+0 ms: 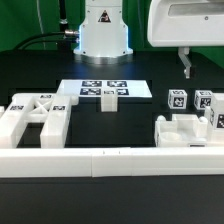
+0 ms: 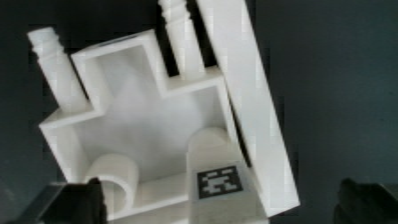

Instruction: Assemble chair

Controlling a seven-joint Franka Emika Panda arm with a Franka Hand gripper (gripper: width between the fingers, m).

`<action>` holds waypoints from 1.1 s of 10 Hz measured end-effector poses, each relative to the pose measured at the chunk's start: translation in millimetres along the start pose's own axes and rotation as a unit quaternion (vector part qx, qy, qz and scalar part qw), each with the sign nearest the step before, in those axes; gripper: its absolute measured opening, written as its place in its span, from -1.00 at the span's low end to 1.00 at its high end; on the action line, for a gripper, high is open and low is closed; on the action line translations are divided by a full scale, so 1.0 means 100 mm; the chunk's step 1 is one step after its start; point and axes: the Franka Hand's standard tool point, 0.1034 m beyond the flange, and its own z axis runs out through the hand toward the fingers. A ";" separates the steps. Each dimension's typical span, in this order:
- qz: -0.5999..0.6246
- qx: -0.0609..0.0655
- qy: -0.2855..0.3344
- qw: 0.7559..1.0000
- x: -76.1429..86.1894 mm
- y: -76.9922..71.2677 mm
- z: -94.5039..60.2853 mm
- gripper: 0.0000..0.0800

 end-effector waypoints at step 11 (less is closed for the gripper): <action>-0.133 -0.021 0.064 0.989 -0.34 0.96 0.14 0.62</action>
Offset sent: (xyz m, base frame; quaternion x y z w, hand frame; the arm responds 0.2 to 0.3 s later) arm -0.0473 -0.0627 -0.0108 0.0094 0.0252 -0.0349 0.9990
